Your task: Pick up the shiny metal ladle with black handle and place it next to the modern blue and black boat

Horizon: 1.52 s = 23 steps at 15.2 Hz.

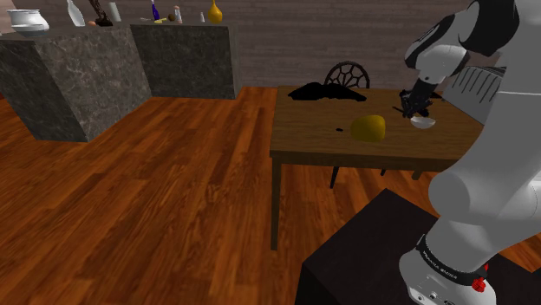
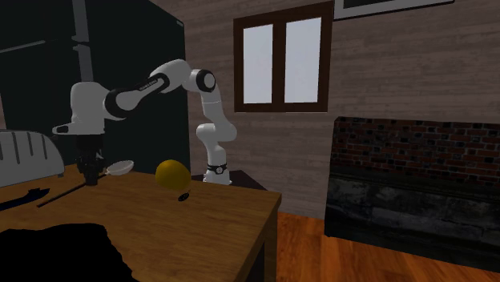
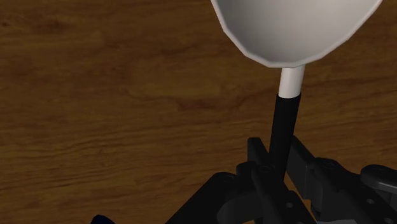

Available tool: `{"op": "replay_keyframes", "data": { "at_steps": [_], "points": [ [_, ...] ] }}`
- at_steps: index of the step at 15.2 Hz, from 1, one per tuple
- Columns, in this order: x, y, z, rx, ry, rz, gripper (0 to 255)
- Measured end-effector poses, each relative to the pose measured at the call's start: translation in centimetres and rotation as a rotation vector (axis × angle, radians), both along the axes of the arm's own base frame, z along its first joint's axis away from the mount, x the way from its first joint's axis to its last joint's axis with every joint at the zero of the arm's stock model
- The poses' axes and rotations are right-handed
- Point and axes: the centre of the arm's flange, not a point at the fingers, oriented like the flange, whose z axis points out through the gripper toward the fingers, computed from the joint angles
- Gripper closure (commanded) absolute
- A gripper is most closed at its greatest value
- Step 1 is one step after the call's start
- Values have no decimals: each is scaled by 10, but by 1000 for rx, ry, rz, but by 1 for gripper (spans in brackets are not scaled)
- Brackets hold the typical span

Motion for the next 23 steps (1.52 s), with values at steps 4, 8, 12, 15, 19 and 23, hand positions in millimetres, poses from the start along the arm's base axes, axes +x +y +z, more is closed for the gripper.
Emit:
{"op": "replay_keyframes", "data": {
  "at_steps": [4,8,12,15,19,23],
  "points": [
    [0,0,-22,0,0,0,255],
    [0,0,-24,0,0,0,255],
    [0,0,-25,0,0,0,0],
    [0,0,-25,-1,0,0,0],
    [-2,-2,-9,-1,-1,0,0],
    [-7,0,23,-1,-1,0,0]
  ]
}}
